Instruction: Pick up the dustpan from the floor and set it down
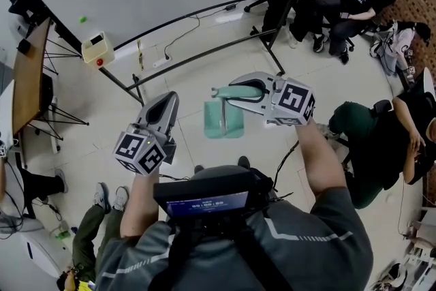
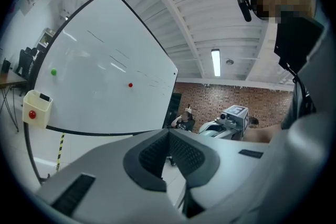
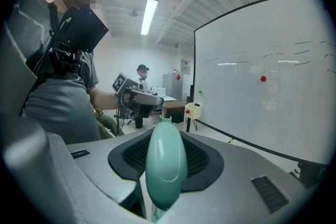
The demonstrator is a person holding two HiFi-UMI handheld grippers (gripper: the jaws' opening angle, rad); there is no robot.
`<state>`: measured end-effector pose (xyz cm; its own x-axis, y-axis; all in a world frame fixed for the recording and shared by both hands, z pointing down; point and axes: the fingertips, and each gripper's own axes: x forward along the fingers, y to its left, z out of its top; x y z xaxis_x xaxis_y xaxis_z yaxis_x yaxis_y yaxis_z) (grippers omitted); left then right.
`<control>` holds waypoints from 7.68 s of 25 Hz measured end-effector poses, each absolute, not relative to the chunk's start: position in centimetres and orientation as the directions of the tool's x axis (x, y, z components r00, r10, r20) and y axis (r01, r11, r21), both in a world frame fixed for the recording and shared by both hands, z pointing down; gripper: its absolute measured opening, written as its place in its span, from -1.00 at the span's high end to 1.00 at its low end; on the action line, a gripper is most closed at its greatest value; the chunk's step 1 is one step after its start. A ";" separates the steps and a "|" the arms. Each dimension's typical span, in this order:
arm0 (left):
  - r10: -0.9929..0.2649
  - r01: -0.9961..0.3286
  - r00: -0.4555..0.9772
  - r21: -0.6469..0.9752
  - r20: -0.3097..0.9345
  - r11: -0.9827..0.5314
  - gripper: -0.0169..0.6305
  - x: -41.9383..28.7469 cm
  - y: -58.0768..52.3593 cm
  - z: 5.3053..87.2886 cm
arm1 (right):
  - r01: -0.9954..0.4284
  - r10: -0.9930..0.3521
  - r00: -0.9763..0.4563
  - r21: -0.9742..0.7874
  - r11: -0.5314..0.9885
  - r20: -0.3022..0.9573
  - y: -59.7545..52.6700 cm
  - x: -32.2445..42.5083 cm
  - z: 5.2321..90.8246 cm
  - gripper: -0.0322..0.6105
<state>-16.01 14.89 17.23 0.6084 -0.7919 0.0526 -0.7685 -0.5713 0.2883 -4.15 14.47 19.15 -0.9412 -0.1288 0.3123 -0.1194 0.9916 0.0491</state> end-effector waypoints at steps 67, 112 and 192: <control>-0.738 -0.791 0.604 0.343 0.303 -0.507 0.84 -12.2 -30.2 52.9 | -0.068 -0.022 -0.894 -0.086 0.994 0.447 -30.3 -3.4 57.1 0.39; -0.682 -0.770 0.635 0.377 0.363 -0.515 0.84 -7.7 -28.5 61.2 | -0.110 0.000 -0.834 -0.167 0.980 0.552 -23.4 -0.3 70.0 0.29; -0.824 -0.810 0.567 0.169 -0.024 -0.562 0.84 -12.9 6.8 14.2 | -0.488 -0.486 -0.872 -0.029 0.872 0.061 2.4 -0.3 13.4 0.83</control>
<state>-12.86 6.80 14.23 0.5666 -0.8236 -0.0244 -0.8096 -0.5620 0.1691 -0.30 2.42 13.42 -0.8717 -0.4863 0.0605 -0.4885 0.8721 -0.0293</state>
